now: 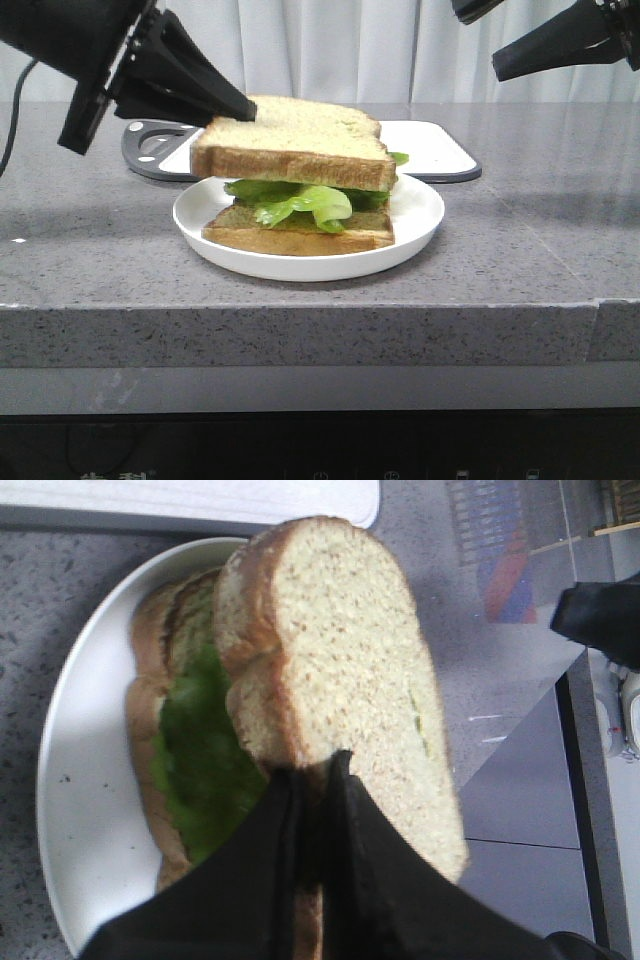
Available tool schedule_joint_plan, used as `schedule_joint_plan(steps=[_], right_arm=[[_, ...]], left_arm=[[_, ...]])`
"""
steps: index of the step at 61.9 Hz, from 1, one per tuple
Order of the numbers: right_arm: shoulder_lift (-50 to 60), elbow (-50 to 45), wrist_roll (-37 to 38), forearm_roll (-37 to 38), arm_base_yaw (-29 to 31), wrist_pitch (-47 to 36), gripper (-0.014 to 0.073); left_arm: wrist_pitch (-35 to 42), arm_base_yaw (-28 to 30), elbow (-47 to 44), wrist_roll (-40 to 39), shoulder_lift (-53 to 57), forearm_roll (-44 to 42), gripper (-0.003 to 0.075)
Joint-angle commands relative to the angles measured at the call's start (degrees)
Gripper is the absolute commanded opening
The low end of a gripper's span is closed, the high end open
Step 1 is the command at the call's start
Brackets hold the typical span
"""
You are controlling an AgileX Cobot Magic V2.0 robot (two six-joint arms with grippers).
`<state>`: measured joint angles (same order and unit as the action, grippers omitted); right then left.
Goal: Left arm grabs bread, right arm adds lettuce
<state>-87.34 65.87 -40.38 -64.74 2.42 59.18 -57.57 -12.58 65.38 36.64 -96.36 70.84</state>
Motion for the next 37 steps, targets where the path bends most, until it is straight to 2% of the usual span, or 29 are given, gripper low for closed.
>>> schedule_joint_plan(steps=[1, 8, 13, 18, 25, 30, 37], right_arm=[[2.3, 1.8, -0.7, -2.4, 0.3, 0.9, 0.0477], [2.3, 1.8, -0.7, -2.3, 0.3, 0.9, 0.0477], [2.3, 1.8, -0.7, -2.3, 0.3, 0.9, 0.0477], [2.3, 1.8, -0.7, -2.3, 0.3, 0.9, 0.0477], [2.3, 1.8, -0.7, -2.3, 0.3, 0.7, 0.0477], [2.3, 1.8, -0.7, -2.0, 0.3, 0.3, 0.0477], [3.0, 1.8, -0.7, -1.0, 0.3, 0.1, 0.0477]], left_arm=[[-1.3, 0.1, 1.5, 0.3, 1.8, 4.4, -0.002], [-1.3, 0.1, 1.5, 0.9, 1.8, 4.4, -0.0003], [-1.3, 0.1, 1.5, 0.9, 1.8, 4.4, 0.0067], [-1.3, 0.1, 1.5, 0.9, 1.8, 4.4, 0.0182], [-1.6, 0.1, 1.5, 1.2, 1.8, 4.1, 0.0401], [-1.8, 0.2, 1.6, 1.2, 1.8, 2.7, 0.0524], [-3.0, 1.0, 2.6, 1.2, 1.9, 0.6, 0.0558]])
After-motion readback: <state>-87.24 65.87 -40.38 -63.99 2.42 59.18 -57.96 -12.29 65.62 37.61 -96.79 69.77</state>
